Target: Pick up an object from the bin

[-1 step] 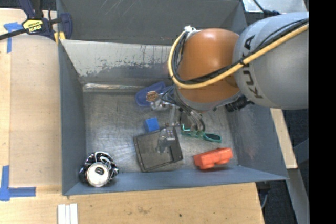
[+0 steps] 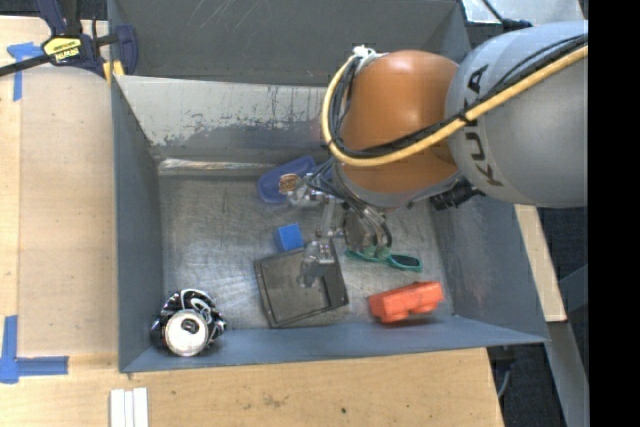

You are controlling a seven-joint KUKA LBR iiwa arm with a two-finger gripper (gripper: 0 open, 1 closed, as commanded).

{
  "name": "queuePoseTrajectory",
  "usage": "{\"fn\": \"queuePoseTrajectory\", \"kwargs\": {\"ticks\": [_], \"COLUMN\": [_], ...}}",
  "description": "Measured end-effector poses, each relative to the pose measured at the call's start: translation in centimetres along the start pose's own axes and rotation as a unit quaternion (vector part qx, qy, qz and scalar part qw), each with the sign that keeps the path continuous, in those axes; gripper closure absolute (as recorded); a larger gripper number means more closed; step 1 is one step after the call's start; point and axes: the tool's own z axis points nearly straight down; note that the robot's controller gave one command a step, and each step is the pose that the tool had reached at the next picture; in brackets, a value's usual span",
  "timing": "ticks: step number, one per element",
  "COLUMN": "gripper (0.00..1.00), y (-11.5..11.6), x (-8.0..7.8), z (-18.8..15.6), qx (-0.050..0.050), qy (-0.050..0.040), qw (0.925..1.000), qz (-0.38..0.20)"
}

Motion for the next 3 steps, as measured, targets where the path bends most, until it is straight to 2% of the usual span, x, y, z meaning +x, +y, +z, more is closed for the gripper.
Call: {"fn": "queuePoseTrajectory", "kwargs": {"ticks": [1, 2, 3], "gripper": [0.00, 0.00, 1.00], "y": [-1.6, -0.7, -0.5], "x": [-0.7, -2.5, -2.6], "z": [4.1, 9.6, 9.1], "qx": [0.000, 0.001, -0.001], "qy": [-0.0015, 0.0026, -0.0001], "qw": [0.9983, 0.9975, 0.9975], "qz": [-0.058, -0.071, -0.070]}}
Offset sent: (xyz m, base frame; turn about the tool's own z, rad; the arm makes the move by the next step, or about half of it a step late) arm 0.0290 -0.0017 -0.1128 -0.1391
